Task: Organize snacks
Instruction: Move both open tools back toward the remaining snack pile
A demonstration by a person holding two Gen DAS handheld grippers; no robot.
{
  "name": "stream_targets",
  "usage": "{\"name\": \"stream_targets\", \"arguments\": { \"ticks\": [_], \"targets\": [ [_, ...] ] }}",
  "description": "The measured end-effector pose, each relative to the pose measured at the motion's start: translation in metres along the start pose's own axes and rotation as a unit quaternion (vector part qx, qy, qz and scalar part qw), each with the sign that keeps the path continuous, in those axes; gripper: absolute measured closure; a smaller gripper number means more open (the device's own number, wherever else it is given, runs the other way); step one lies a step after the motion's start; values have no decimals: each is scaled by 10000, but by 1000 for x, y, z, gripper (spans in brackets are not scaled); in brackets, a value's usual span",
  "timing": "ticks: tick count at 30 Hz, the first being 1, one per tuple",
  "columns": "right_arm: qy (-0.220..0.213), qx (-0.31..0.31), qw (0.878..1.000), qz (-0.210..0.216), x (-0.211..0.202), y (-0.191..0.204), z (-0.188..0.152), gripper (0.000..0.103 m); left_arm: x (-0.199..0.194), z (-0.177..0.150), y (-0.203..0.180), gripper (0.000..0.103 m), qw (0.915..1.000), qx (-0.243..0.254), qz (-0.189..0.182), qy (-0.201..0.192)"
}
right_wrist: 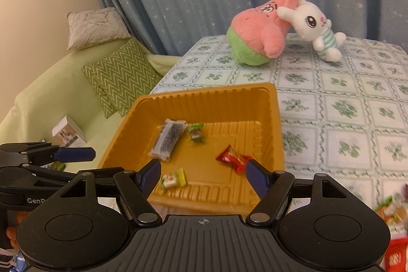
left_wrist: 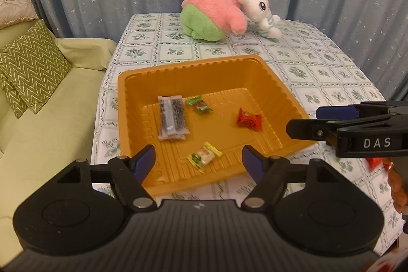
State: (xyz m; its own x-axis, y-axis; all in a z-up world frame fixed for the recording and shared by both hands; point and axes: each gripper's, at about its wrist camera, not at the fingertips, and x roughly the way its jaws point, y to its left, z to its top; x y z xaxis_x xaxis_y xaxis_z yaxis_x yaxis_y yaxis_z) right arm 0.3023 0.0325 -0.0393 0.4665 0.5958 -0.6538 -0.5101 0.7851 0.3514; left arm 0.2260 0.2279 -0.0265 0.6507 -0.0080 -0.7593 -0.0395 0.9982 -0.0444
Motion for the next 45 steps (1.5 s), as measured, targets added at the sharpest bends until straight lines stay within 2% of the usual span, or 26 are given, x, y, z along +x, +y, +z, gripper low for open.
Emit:
{"name": "stream_targets", "arguments": {
  "ticks": [6, 14, 29, 45],
  "targets": [
    [45, 38, 10000, -54, -26, -8, -19, 30, -16, -13, -19, 14, 9999, 62, 116, -46],
    [157, 24, 9997, -209, -58, -27, -45, 30, -28, -30, -54, 7, 9997, 137, 174, -29],
    [468, 335, 9973, -456, -120, -98, -94, 29, -27, -52, -132, 9, 9996, 181, -135, 155],
    [404, 1050, 9846, -1337, -171, -189, -130, 30, -13, -63, -200, 10, 9990, 356, -173, 222]
  ]
}}
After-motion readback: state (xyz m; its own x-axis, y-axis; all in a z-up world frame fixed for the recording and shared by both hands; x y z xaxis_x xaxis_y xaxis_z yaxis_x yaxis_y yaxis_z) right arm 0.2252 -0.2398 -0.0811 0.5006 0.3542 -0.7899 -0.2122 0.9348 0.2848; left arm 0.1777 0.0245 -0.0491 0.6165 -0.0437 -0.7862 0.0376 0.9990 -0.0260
